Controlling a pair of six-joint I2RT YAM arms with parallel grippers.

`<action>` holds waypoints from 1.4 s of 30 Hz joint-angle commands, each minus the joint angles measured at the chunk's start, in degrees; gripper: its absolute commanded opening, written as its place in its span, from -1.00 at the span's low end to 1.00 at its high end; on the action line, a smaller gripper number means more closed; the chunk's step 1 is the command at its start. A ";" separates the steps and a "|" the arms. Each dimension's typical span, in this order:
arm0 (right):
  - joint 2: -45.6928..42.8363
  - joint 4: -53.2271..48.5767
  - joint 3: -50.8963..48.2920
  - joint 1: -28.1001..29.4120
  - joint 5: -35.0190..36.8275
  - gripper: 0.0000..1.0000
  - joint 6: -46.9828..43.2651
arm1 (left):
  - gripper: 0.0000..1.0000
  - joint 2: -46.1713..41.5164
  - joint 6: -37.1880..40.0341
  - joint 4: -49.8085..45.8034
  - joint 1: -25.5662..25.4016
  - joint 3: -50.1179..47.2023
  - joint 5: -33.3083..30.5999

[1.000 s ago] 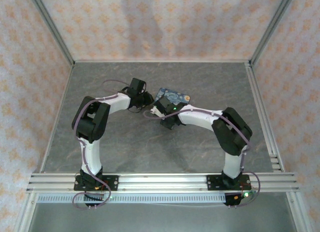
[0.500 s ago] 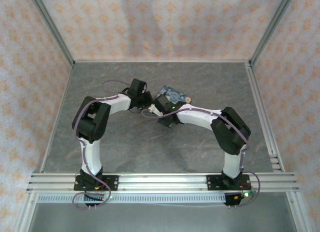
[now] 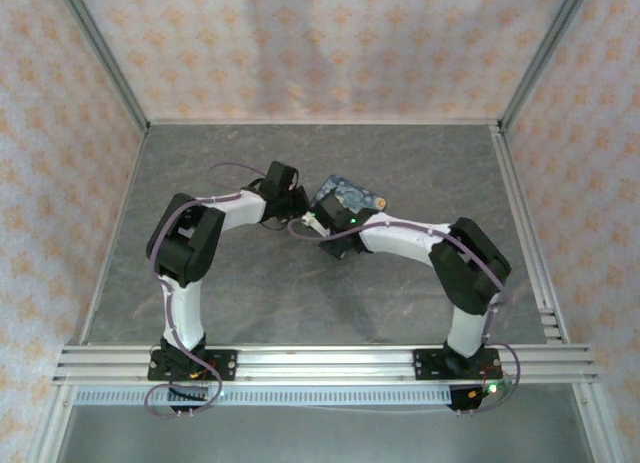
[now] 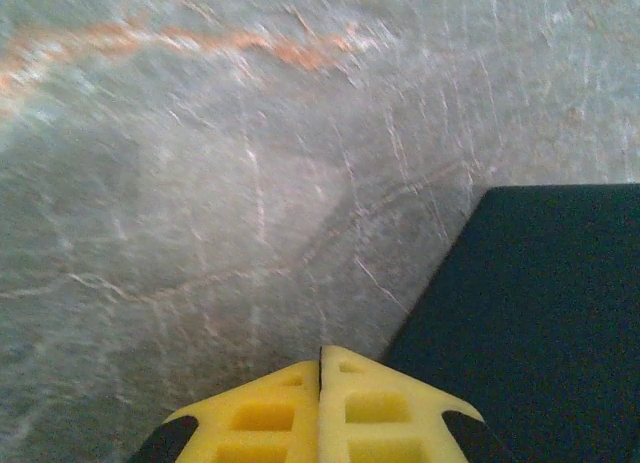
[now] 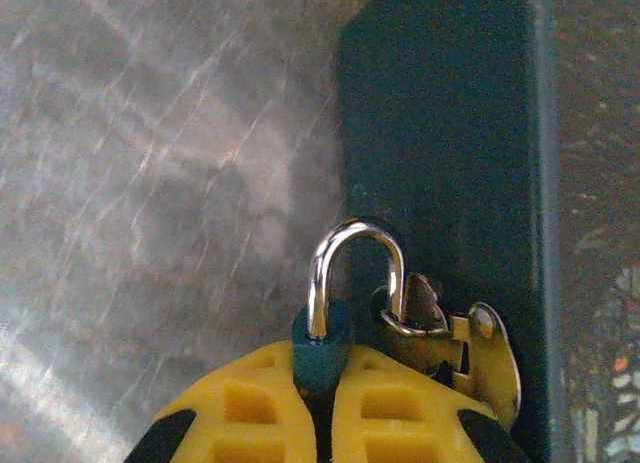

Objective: Unlock a padlock with a key

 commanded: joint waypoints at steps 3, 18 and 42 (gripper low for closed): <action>-3.91 0.84 -4.21 0.79 0.78 -1.00 5.39 | -0.81 -1.81 -0.76 0.75 -0.53 0.03 0.83; 3.24 3.83 3.78 1.65 0.26 -1.00 5.01 | -0.90 -1.88 -2.62 5.18 -2.62 -3.58 5.64; 4.40 -11.93 5.84 1.58 -3.51 -0.97 38.76 | -0.94 -1.41 -1.35 2.83 -2.55 -1.62 5.72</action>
